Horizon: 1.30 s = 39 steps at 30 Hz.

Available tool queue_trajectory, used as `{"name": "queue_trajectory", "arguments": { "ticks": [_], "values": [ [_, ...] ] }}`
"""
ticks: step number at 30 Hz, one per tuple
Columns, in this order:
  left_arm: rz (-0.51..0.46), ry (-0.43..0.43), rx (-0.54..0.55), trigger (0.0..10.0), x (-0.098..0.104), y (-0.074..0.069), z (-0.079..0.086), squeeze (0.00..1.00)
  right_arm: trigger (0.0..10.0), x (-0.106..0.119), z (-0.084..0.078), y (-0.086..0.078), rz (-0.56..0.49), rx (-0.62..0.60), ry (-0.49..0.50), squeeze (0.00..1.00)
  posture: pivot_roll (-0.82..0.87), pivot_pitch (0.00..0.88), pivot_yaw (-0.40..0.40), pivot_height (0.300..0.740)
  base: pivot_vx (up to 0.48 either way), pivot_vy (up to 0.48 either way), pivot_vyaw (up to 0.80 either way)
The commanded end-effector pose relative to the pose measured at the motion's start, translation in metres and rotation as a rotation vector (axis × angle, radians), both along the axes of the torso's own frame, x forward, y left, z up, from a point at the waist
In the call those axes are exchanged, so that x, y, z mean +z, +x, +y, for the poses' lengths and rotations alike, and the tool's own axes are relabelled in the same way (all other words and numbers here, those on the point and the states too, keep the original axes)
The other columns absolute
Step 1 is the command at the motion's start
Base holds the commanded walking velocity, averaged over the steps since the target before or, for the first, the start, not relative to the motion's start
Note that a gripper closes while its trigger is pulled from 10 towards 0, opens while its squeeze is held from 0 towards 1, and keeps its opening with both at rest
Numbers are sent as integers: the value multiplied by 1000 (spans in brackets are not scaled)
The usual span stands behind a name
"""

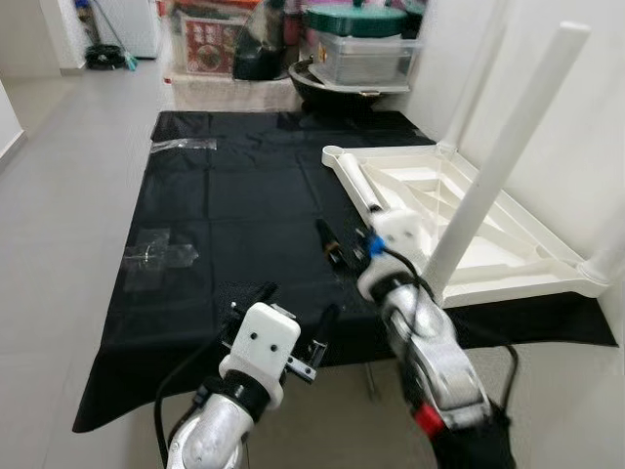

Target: Building children table

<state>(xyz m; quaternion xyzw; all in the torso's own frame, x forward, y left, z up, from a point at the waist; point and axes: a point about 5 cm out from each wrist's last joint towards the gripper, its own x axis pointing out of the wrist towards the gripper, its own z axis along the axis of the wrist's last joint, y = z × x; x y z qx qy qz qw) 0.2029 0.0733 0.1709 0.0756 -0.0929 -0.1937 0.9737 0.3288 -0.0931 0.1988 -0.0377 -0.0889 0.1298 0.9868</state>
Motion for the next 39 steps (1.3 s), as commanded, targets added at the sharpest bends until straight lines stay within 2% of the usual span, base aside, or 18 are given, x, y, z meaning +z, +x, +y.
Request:
{"name": "queue_trajectory", "arguments": {
  "ticks": [1, 3, 4, 6, 7, 9, 11, 12, 13, 16, 18, 20, 25, 27, 39],
  "values": [
    [-3, 10, 6, 10000, 1, -1, 1, 0, 10000, -8, -2, 10, 37, -37, -37, 0, 140, 36, -107, 740, 0, 0, 0],
    [-6, 10, 8, 10000, 3, -1, 1, 0, 10000, -10, 3, 31, 74, -69, -84, 0, 147, 44, -110, 740, 0, 0, 0],
    [-6, 10, 8, 10000, 3, -1, 1, 0, 10000, -10, 3, 31, 74, -69, -84, 0, 147, 44, -110, 740, 0, 0, 0],
    [-7, 11, 10, 10000, 4, -2, 2, 0, 10000, -9, 7, 48, 119, -102, -86, 0, 149, 60, -109, 740, 0, 0, 0],
    [-4, 11, 8, 10000, 4, -3, 2, 0, 10000, -11, 9, 57, 164, -126, -122, 0, 149, 85, -108, 740, 0, 0, 0],
    [-2, 11, 7, 10000, 5, -4, 2, 0, 10000, -12, 9, 61, 193, -143, -147, 0, 150, 91, -107, 740, 0, 0, 0],
    [1, 9, 4, 10000, 6, -4, 2, 0, 10000, -13, 6, 70, 237, -192, -252, 0, 154, 116, -109, 740, 0, 0, 0],
    [4, 10, 3, 10000, 7, -6, 2, 0, 10000, -13, 1, 74, 265, -209, -265, 0, 161, 163, -114, 740, 0, 0, 0],
    [9, 10, 5, 10000, 8, -6, 3, 0, 10000, -13, -5, 78, 293, -221, -262, 0, 161, 171, -113, 740, 0, 0, 0],
    [14, 10, 8, 10000, 8, -7, 4, 0, 10000, -12, -9, 81, 320, -230, -247, 0, 161, 171, -113, 740, 0, 0, 0],
    [28, 5, 5, 10000, 9, -12, 3, 0, 10000, -4, -23, 86, 314, -292, -281, 0, 155, 234, -108, 740, 0, 0, 0],
    [41, -1, 0, 10000, 9, -16, 2, 0, 10000, 4, -33, 90, 303, -340, -305, 0, 153, 239, -107, 740, 0, 0, 0],
    [56, -6, -13, 10000, 8, -20, -1, 0, 10000, 11, -40, 92, 306, -375, -303, 0, 146, 260, -103, 740, 0, 0, 0],
    [67, -10, -19, 10000, 9, -23, -2, 0, 10000, 20, -47, 95, 300, -410, -305, 0, 143, 281, -100, 740, 0, 0, 0],
    [87, -6, -9, 10000, 9, -27, 0, 0, 10000, 15, -40, 94, 430, -336, -246, 0, 113, 298, -109, 740, 0, 0, 0]
  ]
}}
